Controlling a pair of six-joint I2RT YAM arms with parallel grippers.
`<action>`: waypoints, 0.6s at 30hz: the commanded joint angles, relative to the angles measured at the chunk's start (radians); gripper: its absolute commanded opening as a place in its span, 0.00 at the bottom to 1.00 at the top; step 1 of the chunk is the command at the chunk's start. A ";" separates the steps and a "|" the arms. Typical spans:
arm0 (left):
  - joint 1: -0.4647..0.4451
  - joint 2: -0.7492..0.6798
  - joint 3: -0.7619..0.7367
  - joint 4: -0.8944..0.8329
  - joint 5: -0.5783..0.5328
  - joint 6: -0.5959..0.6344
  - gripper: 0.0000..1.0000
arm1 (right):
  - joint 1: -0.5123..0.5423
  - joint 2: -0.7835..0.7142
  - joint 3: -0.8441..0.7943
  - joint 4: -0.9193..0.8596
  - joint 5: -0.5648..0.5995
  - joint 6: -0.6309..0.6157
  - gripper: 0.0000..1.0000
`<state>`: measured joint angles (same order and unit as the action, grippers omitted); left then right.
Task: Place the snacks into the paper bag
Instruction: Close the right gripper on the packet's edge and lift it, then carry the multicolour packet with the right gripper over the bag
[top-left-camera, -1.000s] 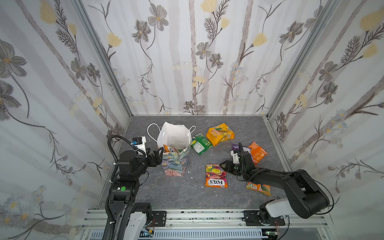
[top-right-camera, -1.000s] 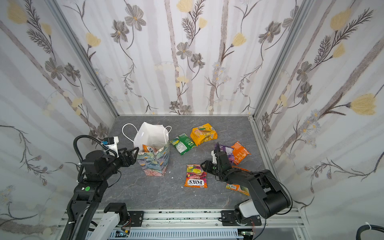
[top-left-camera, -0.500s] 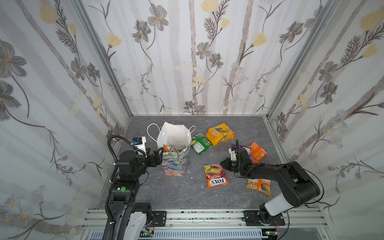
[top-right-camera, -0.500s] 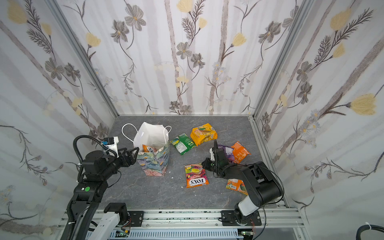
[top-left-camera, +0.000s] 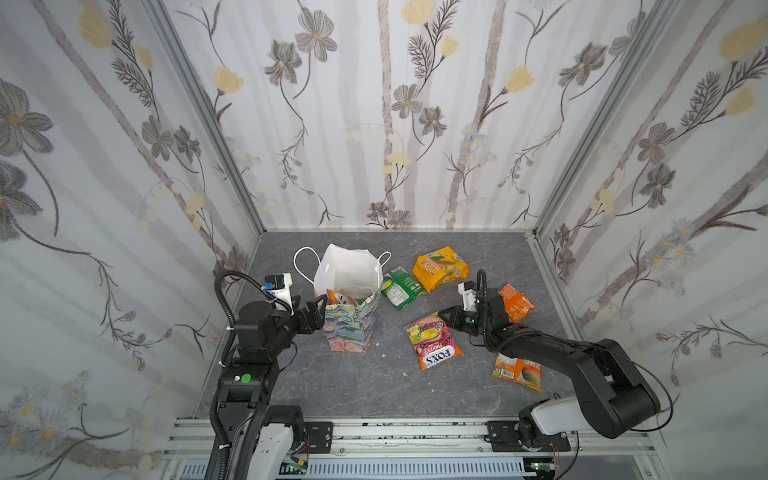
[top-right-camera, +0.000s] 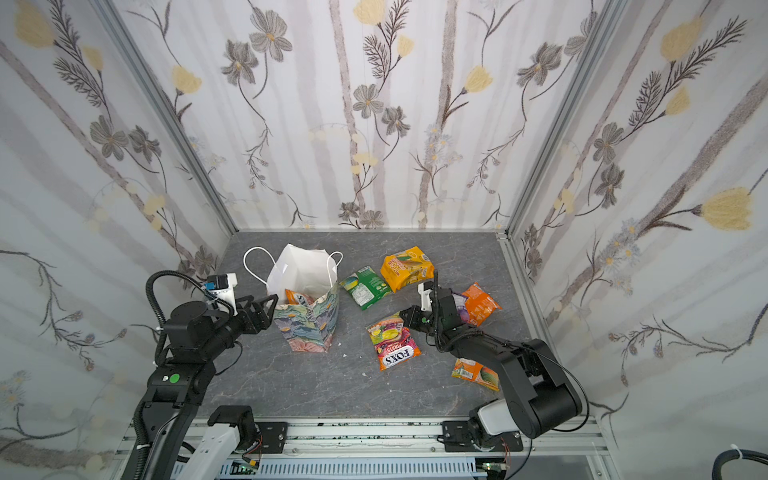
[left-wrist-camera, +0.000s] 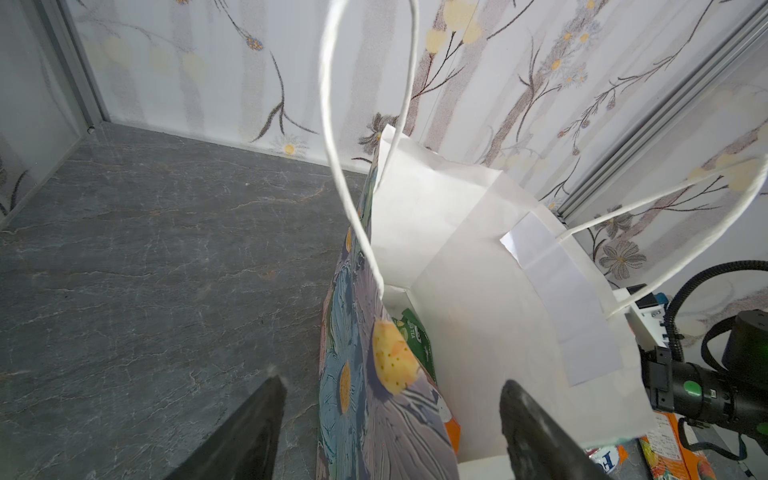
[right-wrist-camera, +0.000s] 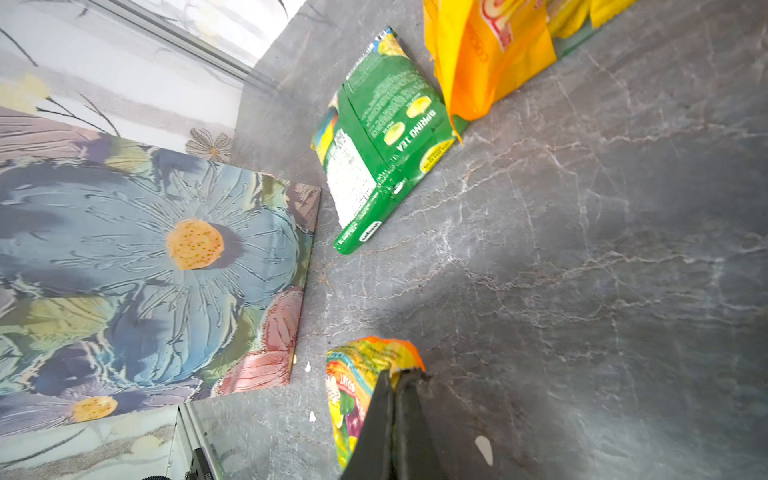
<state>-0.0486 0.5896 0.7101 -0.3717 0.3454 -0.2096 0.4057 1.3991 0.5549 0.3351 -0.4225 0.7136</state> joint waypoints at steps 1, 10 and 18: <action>0.000 -0.001 -0.001 0.036 0.006 -0.002 0.81 | 0.002 -0.037 0.023 -0.016 -0.019 -0.021 0.00; 0.000 0.001 -0.003 0.036 0.008 -0.001 0.81 | 0.046 -0.177 0.148 -0.154 0.025 -0.085 0.00; 0.000 0.001 -0.003 0.037 0.007 -0.001 0.81 | 0.177 -0.287 0.343 -0.317 0.231 -0.250 0.00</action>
<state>-0.0486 0.5915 0.7086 -0.3714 0.3454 -0.2096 0.5587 1.1305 0.8551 0.0685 -0.2771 0.5491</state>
